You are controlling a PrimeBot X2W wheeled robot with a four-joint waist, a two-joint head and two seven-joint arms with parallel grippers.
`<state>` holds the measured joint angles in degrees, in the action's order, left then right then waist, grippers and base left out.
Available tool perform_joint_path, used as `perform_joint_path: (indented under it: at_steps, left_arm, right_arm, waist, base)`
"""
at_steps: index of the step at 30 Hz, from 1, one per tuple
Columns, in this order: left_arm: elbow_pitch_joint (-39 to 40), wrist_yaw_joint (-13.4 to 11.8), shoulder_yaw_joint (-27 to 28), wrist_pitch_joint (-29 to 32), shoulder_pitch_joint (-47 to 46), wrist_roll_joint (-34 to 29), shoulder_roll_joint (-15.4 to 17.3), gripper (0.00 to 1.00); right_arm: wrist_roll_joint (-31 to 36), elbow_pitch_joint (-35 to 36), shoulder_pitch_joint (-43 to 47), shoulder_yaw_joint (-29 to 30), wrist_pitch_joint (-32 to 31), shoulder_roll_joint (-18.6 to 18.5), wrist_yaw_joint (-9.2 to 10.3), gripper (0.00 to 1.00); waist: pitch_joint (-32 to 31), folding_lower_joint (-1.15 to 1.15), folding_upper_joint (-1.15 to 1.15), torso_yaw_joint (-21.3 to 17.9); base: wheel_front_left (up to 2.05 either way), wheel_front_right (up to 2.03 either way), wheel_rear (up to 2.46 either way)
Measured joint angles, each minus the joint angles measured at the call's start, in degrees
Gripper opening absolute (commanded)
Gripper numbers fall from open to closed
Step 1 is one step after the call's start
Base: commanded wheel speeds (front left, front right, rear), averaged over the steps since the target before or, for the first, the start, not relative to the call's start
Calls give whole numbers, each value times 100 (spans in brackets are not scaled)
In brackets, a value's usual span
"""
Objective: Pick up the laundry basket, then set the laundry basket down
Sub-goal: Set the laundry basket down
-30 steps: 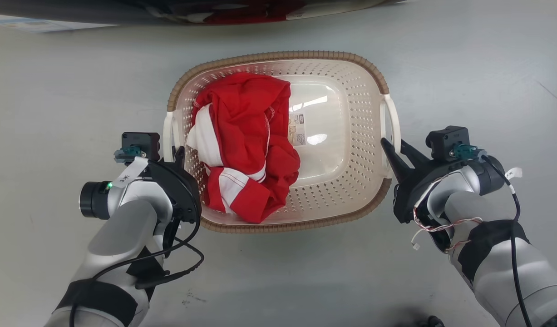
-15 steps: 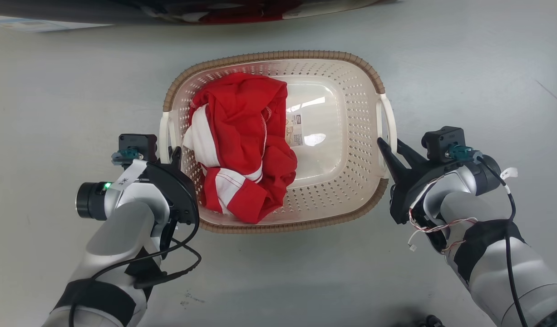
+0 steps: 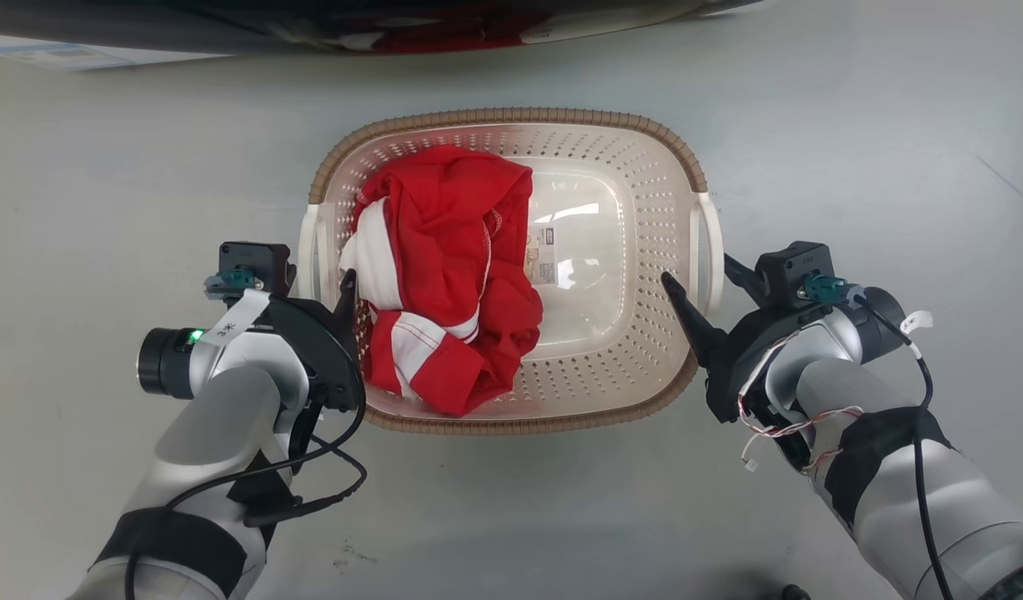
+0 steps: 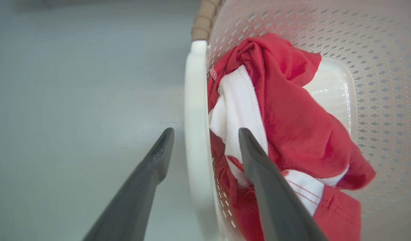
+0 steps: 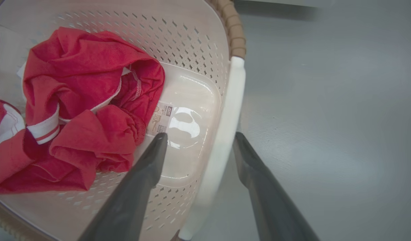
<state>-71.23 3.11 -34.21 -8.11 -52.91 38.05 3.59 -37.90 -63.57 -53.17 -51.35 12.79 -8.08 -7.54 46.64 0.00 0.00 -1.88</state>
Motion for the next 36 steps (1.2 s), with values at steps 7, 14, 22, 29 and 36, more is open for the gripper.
perform_joint_path:
  at_steps: [7,14,22,29,36]
  left_arm:
    - [-38,78,-9,-51,26,0,-1,100]
    - [-53,101,-64,-257,120,-20,0,100]
    - [-47,146,-138,-452,336,-54,-11,100]
    - [73,149,-104,-571,660,-82,-32,100]
    - [290,145,-12,-619,895,-79,-33,100]
  right_arm:
    - [-68,-1,2,-62,48,-8,0,100]
    - [-200,-35,163,-33,99,-85,1,100]
    - [-377,-59,429,179,144,-149,0,100]
    - [-552,74,811,530,148,-201,1,100]
    - [-598,338,1171,794,148,-290,98,100]
  waist:
    - [-182,0,0,-18]
    - [-497,0,0,-33]
    - [-999,0,0,-45]
    - [-1593,0,0,-62]
    - [-2071,-1,-1,-66]
  base:
    - [0,0,0]
    - [0,0,0]
    - [0,0,0]
    - [0,0,0]
    - [0,0,0]
